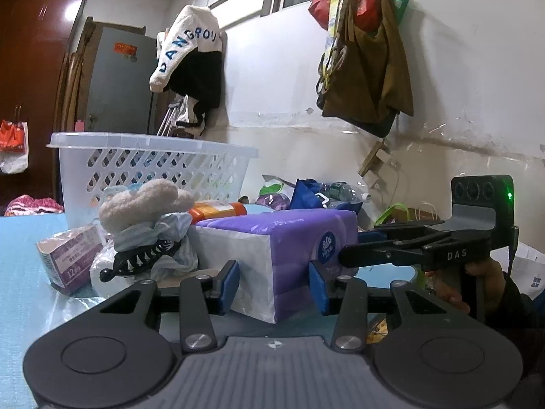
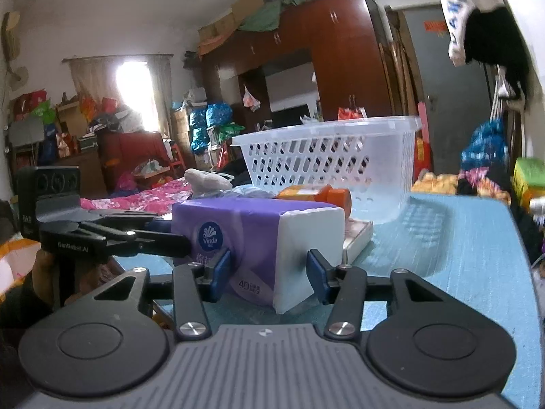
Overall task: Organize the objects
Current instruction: 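Close the left and right grippers on the purple tissue pack, then lift the tissue pack with both grippers and drop it into the white basket, then grasp the grey plush toy with the right gripper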
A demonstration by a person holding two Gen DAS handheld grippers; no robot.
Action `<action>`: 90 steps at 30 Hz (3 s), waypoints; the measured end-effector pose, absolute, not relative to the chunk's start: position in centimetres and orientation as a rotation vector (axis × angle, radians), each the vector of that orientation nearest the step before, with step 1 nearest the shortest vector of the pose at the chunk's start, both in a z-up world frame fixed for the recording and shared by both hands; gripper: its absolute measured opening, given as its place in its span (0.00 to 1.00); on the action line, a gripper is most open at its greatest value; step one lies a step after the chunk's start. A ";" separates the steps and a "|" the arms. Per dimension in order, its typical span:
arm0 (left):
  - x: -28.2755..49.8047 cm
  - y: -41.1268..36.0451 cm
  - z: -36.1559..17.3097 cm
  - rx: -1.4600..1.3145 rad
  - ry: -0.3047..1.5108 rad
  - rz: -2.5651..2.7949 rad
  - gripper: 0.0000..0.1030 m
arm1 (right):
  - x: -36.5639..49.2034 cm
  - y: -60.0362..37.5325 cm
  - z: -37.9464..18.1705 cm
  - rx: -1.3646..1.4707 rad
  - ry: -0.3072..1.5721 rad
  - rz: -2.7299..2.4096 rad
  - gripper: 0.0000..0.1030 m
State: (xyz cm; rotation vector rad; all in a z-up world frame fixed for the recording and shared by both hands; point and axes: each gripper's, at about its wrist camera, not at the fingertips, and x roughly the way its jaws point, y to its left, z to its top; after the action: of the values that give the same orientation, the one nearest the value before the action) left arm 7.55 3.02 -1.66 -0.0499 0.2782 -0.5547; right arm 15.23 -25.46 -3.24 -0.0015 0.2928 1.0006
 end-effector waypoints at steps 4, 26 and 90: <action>6.5 2.8 -1.4 -0.027 0.237 -0.562 0.45 | 13.9 -25.3 -3.1 -0.039 0.218 0.978 0.50; 5.1 2.7 7.9 0.137 -0.036 -0.481 0.43 | 15.9 -22.5 5.5 -0.104 -0.021 0.974 0.48; 8.0 8.6 4.7 -0.015 0.173 -0.185 0.76 | 15.3 -25.0 -1.9 0.056 0.373 0.772 1.00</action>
State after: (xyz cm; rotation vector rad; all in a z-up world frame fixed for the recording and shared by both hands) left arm 7.96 8.55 4.66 -0.0147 0.1730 -0.1854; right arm 15.27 -24.98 -1.88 0.0559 0.3735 0.7722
